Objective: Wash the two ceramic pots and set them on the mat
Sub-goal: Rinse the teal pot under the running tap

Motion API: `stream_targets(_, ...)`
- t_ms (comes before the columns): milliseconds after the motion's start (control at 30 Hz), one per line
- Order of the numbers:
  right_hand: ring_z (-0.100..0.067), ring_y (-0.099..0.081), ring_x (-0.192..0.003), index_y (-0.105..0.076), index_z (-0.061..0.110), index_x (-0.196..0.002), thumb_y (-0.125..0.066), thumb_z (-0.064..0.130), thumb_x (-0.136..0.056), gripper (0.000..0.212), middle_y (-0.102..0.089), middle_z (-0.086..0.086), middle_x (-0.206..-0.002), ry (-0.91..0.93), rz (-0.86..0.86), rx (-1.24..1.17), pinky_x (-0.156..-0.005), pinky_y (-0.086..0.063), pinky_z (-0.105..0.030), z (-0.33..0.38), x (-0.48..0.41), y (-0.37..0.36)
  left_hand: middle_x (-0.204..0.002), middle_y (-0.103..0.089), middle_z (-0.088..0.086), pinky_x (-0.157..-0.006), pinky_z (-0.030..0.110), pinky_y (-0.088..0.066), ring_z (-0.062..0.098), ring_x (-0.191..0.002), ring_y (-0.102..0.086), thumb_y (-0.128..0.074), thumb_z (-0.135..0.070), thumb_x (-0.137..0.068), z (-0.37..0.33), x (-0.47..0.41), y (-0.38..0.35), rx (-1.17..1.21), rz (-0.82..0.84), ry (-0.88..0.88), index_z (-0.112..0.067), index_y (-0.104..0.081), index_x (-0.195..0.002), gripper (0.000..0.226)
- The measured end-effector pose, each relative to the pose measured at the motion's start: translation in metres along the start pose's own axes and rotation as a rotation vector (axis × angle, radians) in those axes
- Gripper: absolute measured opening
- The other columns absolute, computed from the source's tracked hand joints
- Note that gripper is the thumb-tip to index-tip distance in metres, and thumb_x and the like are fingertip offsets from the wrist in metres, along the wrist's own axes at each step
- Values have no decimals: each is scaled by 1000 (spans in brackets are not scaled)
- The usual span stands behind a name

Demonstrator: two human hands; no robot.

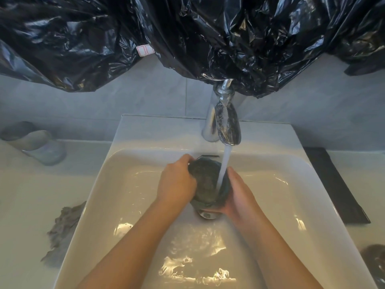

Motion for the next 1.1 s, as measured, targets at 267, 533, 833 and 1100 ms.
stream_targets(267, -21, -65, -86, -69, 17, -114, -53, 11, -96, 24, -73, -2, -97, 411, -341, 983, -70, -51, -25, 37, 15, 8, -94, -62, 5, -71, 38, -51, 29, -83, -58, -44, -20, -88, -15, 16, -10, -96, 30, -44, -20, -54, -105, 20)
stream_targets(533, -15, -63, -92, -63, 20, -120, -52, -2, -91, 38, -70, 2, -106, 387, -206, 990, -74, -47, -13, 35, 16, 0, -95, -61, 2, -79, 37, -51, 25, -89, -58, -49, -18, -87, -7, 32, -7, 229, -4, 87, -21, -51, -108, 21)
stream_targets(833, -24, -63, -75, -75, 17, -103, -60, 17, -92, 18, -69, -1, -83, 438, -378, 1171, -67, -53, -32, 56, 19, 11, -101, -64, -7, -85, 39, -55, 12, -93, -63, -60, -41, -78, 5, 43, -35, 650, 190, 239, -31, -57, -103, 27)
stream_targets(1100, -9, 2, -152, -38, 30, -150, -36, 30, -105, 45, -17, 16, -163, 557, 72, 1330, -124, -11, -44, 46, 34, -13, -96, -69, 18, -83, 56, -55, 33, -94, -66, -50, -23, -91, 21, 42, -31, 872, 45, 464, -17, -65, -83, 18)
Point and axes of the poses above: each hand's wrist, its own x-axis away from the middle knuckle, its own y-axis out of the back of the hand, z = x × y, the point moved 7 cm from there along -x, towards the middle knuckle
